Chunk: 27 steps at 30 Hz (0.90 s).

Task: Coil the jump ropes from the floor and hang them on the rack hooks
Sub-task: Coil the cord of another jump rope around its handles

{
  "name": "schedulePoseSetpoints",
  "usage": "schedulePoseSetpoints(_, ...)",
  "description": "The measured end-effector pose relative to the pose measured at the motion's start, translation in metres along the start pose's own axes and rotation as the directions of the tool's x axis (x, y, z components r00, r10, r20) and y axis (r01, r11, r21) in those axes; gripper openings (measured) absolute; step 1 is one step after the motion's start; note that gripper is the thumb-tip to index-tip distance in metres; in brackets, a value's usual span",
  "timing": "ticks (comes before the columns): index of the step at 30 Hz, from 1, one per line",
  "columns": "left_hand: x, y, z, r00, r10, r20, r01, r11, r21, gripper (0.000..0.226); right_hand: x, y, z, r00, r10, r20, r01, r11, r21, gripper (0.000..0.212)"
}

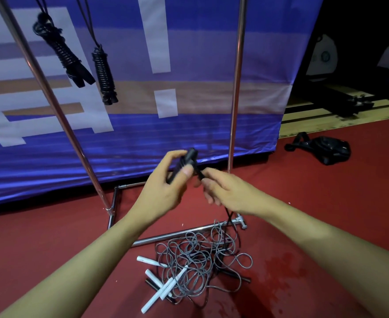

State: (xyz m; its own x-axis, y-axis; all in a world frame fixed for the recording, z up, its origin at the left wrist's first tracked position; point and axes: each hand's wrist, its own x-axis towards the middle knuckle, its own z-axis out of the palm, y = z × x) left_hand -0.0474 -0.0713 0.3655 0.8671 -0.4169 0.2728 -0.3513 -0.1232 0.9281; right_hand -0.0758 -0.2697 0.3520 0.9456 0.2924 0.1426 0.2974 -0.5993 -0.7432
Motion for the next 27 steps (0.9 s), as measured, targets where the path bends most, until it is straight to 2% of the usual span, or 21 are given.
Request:
schedulePoseSetpoints(2, 0.007, 0.001, -0.001, 0.985, -0.164, -0.061, 0.144, 0.958, -0.247, 0.049, -0.002, -0.005, 0.009, 0.999, 0.013, 0.047, -0.011, 0.999, -0.039, 0.012)
schedulePoseSetpoints(3, 0.010, 0.001, -0.003, 0.971, -0.226, -0.084, 0.189, 0.930, -0.317, 0.057, -0.003, -0.008, 0.013, 0.997, 0.020, 0.073, -0.017, 0.999, -0.038, 0.012)
schedulePoseSetpoints(7, 0.014, 0.004, -0.013, 0.929, -0.334, -0.161, 0.234, 0.865, -0.444, 0.049, -0.008, -0.023, 0.022, 0.994, 0.006, 0.114, 0.008, 0.993, -0.118, 0.019)
schedulePoseSetpoints(11, 0.015, -0.003, -0.013, 0.905, -0.377, -0.199, 0.264, 0.862, -0.432, 0.052, -0.012, -0.039, 0.024, 0.994, -0.072, 0.083, 0.096, 0.936, -0.337, 0.028)
schedulePoseSetpoints(13, 0.016, -0.003, -0.012, 0.908, -0.378, -0.183, 0.275, 0.865, -0.421, 0.053, -0.013, -0.046, 0.020, 0.992, -0.126, 0.025, 0.123, 0.878, -0.463, 0.034)
schedulePoseSetpoints(15, 0.017, -0.002, -0.016, 0.902, -0.411, -0.134, 0.309, 0.830, -0.465, 0.055, -0.014, -0.052, 0.014, 0.989, -0.150, 0.008, 0.132, 0.845, -0.518, 0.033)
schedulePoseSetpoints(18, 0.018, -0.001, -0.023, 0.911, -0.412, -0.014, 0.348, 0.788, -0.507, 0.055, -0.016, -0.056, 0.000, 0.991, -0.128, -0.026, 0.092, 0.825, -0.558, 0.028)
schedulePoseSetpoints(20, 0.017, -0.002, -0.026, 0.915, -0.403, 0.012, 0.353, 0.787, -0.506, 0.058, -0.018, -0.055, -0.012, 0.993, -0.097, -0.066, 0.047, 0.842, -0.538, 0.028)
schedulePoseSetpoints(24, 0.017, -0.002, -0.019, 0.919, -0.395, -0.012, 0.340, 0.806, -0.485, 0.056, -0.023, -0.059, -0.007, 0.995, -0.103, 0.005, 0.089, 0.832, -0.548, 0.028)
schedulePoseSetpoints(27, 0.018, -0.003, -0.010, 0.937, -0.343, -0.071, 0.288, 0.870, -0.401, 0.060, -0.024, -0.065, 0.014, 0.991, -0.132, 0.036, 0.131, 0.840, -0.527, 0.031)
